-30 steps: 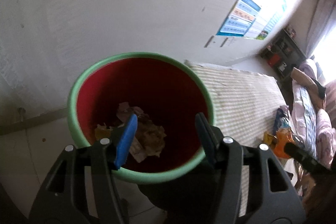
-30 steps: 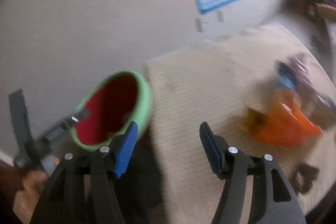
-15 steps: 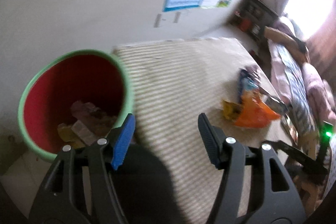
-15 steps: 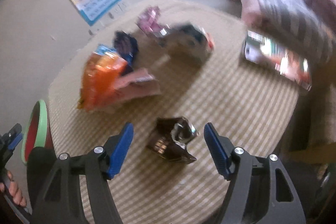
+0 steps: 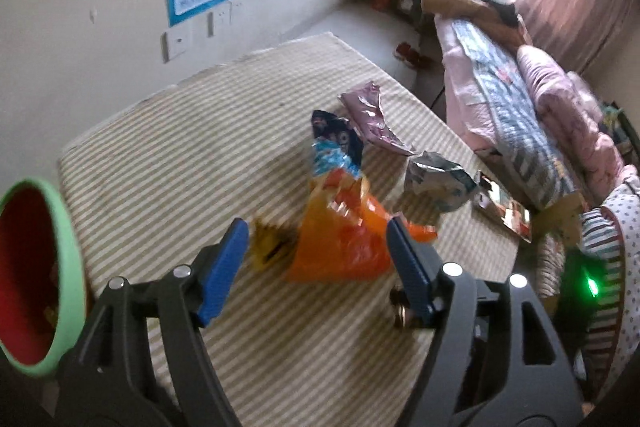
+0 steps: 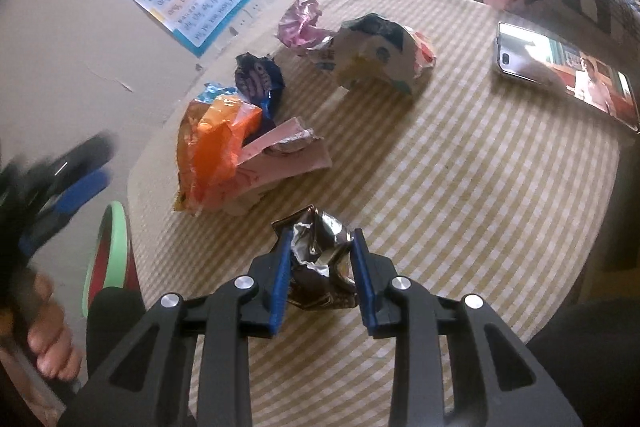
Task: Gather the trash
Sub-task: 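Grasp the crumpled silver foil wrapper with the right gripper, then grasp the orange chip bag with the left gripper while the right gripper holds the foil wrapper, then lift the orange chip bag with the left gripper while the right gripper holds the foil wrapper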
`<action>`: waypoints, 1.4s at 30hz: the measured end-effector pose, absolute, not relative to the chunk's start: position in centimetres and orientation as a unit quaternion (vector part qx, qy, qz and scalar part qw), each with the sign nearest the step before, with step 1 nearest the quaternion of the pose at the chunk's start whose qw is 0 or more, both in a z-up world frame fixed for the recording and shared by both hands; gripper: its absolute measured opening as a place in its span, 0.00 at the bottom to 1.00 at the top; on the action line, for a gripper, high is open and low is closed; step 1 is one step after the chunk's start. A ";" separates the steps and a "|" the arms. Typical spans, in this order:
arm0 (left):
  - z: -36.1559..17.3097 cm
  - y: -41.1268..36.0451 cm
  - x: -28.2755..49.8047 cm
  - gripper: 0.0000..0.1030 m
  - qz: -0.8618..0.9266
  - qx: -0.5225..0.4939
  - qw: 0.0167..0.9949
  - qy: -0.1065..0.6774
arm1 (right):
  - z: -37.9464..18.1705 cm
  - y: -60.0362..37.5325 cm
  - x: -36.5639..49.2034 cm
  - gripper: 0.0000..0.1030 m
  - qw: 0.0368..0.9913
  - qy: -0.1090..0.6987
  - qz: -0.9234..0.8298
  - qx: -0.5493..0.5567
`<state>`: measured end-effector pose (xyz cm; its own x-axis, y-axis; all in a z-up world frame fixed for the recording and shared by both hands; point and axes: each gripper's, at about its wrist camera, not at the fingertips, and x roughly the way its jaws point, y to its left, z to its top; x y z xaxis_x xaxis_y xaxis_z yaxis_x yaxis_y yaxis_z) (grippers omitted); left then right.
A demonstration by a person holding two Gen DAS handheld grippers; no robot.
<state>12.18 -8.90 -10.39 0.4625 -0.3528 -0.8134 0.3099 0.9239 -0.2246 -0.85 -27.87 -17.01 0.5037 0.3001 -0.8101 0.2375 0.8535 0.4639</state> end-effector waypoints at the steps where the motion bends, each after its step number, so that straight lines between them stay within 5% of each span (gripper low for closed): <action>1: -10.6 -9.6 12.8 0.67 -0.193 -0.021 0.853 0.485 | -17.1 -27.8 -0.8 0.28 0.824 0.498 0.020 0.270; 14: -14.7 -14.7 16.3 0.66 -0.167 0.004 0.820 0.548 | -17.5 -28.0 -0.1 0.29 0.817 0.497 0.033 0.290; 21: -15.2 -14.6 16.0 0.44 -0.162 0.017 0.820 0.549 | -17.5 -27.7 0.2 0.29 0.817 0.499 0.040 0.287; 29: -11.6 -11.5 13.3 0.37 -0.176 -0.009 0.840 0.513 | -17.7 -27.6 0.4 0.29 0.817 0.500 0.041 0.285; 36: -8.6 -6.7 9.7 0.37 -0.170 -0.031 0.859 0.483 | -17.9 -27.3 0.3 0.29 0.817 0.503 0.040 0.279; 42: -12.0 -5.1 7.6 0.38 -0.143 0.012 0.849 0.509 | -17.9 -26.8 0.5 0.30 0.818 0.506 0.038 0.272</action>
